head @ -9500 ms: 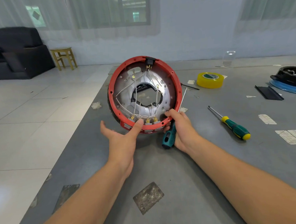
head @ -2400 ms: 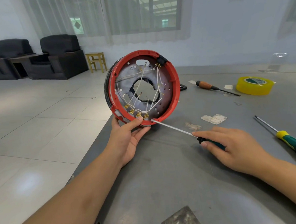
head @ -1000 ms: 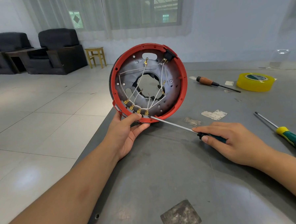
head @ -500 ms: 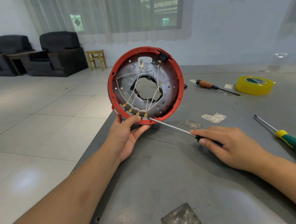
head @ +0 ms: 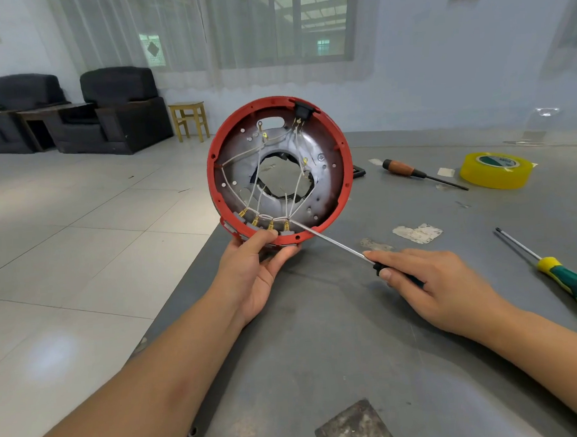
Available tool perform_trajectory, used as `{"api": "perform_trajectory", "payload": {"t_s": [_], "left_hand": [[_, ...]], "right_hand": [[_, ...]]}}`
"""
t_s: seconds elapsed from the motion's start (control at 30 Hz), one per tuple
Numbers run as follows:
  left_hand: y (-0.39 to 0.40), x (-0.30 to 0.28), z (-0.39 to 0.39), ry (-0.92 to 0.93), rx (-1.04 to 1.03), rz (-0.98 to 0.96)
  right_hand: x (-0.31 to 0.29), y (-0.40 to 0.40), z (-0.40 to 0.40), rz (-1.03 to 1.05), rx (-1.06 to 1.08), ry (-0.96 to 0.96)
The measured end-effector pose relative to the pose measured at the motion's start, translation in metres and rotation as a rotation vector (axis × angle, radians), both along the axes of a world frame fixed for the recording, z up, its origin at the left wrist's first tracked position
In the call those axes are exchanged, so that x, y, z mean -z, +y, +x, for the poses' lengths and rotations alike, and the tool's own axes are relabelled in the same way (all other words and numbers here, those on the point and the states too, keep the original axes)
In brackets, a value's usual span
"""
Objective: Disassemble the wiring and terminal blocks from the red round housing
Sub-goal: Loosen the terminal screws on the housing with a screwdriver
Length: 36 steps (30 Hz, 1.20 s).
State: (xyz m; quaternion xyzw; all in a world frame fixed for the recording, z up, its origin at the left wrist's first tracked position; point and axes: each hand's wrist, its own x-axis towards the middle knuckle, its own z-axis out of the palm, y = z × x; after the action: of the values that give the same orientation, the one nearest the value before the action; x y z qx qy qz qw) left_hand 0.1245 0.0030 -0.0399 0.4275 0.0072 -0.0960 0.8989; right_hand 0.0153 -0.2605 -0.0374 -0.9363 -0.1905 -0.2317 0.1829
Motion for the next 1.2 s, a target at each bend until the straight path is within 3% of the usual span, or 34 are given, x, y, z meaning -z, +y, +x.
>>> {"api": "perform_trajectory", "payload": {"t_s": [1.2], "left_hand": [[0.000,0.002,-0.001,0.016,-0.037,-0.043]], "right_hand": [[0.001,0.006,-0.004,-0.068,-0.016,-0.038]]}}
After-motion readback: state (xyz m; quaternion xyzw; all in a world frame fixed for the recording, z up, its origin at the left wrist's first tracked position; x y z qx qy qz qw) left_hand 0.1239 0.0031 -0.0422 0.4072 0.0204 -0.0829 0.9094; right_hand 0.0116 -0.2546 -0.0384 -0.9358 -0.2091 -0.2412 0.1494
